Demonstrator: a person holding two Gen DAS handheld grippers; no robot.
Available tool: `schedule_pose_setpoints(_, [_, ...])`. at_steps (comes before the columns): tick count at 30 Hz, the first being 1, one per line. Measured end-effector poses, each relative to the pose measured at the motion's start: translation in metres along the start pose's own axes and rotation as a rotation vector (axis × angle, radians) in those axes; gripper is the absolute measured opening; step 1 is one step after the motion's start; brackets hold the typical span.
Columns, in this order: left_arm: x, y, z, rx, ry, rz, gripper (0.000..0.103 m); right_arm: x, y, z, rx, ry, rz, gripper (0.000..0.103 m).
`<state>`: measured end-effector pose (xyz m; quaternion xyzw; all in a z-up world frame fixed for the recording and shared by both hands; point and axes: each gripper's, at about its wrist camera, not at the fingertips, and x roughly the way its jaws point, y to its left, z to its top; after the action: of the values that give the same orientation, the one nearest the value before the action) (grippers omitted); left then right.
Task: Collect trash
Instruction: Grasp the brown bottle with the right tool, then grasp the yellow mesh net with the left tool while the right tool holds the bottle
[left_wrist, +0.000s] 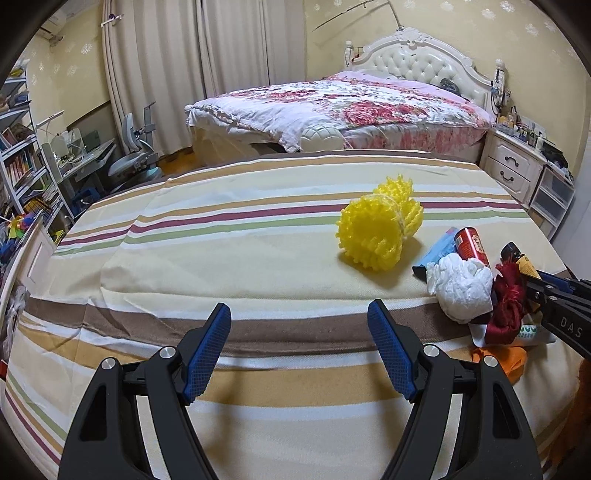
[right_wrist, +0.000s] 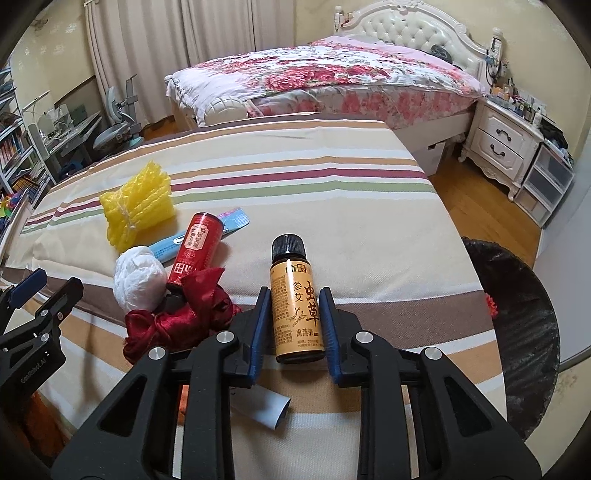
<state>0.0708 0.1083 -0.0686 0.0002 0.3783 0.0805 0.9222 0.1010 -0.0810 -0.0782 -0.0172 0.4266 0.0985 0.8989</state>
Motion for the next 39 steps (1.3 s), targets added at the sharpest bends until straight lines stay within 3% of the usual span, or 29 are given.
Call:
schedule_pose_setpoints(6, [0.008,-0.011,0.018,0.003,-0.046,-0.025,0.077,0.006,-0.003,0.006,-0.001,-0.007,-0.017,0.026])
schedule_pose_setpoints(25, [0.042,-0.035,0.05,0.046,-0.018,-0.098,0.079,0.012,-0.006,0.01,-0.002,-0.027,-0.027,0.026])
schedule_pose_setpoints(29, [0.046,-0.037,0.048,0.061,0.011,-0.13,0.052,0.012,-0.006,0.011,-0.002,-0.03,-0.028,0.026])
schedule_pose_setpoints(39, [0.036,-0.031,0.042,0.039,-0.008,-0.146,0.045,0.007,-0.008,0.006,0.018,-0.038,-0.025,0.024])
